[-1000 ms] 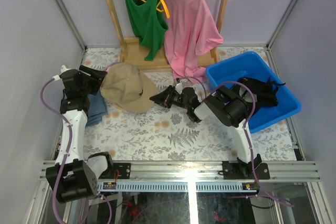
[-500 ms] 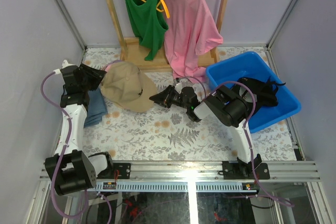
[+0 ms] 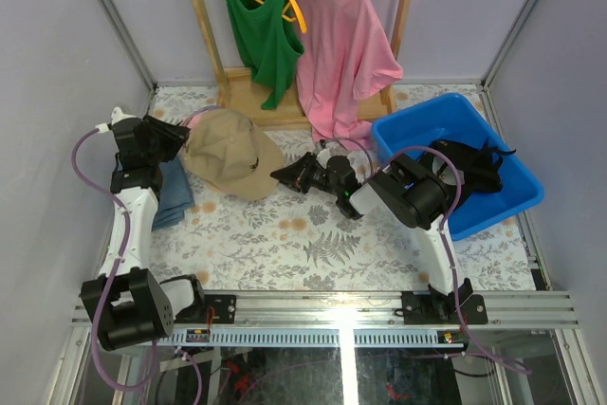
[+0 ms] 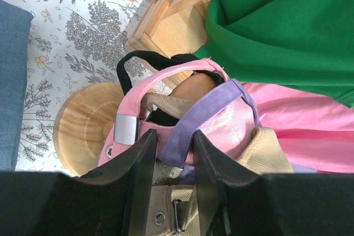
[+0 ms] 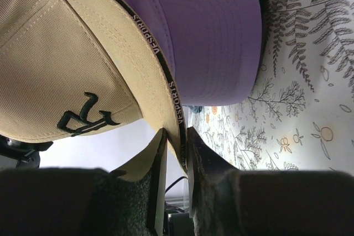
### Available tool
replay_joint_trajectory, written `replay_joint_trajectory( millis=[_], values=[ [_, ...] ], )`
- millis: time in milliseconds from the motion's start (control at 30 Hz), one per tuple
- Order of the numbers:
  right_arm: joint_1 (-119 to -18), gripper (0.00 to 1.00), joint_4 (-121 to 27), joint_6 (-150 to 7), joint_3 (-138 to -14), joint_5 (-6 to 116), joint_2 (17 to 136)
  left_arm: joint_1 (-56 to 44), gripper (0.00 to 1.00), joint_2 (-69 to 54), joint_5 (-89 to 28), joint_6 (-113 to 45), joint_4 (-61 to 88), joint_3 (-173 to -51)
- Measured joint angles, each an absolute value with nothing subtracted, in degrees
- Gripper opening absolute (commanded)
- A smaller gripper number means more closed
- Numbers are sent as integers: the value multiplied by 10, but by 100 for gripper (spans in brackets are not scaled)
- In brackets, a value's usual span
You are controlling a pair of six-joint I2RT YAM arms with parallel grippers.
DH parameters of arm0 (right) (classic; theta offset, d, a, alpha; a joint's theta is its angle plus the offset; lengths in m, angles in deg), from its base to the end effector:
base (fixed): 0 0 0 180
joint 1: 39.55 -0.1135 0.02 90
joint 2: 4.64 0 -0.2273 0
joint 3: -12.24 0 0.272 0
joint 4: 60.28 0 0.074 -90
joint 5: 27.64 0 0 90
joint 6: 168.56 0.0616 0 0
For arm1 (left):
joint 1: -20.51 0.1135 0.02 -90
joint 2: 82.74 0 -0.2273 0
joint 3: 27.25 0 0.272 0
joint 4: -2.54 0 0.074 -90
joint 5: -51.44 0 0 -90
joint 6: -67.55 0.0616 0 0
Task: Stack the hats
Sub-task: Stack the hat on the hat.
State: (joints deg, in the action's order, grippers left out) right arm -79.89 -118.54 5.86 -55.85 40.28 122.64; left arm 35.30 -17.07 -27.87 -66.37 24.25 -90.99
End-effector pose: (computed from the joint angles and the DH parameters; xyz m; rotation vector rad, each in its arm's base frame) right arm 0.3113 0.2947 0.0586 0.3863 1.9556 1.8837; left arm 0.3137 0.0710 0.2575 -0.8775 1.8108 -0.5121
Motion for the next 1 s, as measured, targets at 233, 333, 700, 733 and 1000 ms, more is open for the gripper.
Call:
replay_joint_trajectory(
  millis=[233,333,700,733,1000],
  values=[
    [-788,26,-1161,55,-569,407,1227,353,24,-165,-283,-670,228,-906],
    [-784,27,-1148,53,-581,409,1232,353,23,-165,-285,-672,225,-904],
    [-783,27,-1125,43,-604,408,1241,354,19,-162,-287,-676,215,-901],
    [-783,27,-1122,40,-607,408,1241,354,19,-162,-287,-676,215,-901],
    [-780,21,-1096,15,-614,407,1228,356,26,-169,-289,-681,213,-895]
  ],
)
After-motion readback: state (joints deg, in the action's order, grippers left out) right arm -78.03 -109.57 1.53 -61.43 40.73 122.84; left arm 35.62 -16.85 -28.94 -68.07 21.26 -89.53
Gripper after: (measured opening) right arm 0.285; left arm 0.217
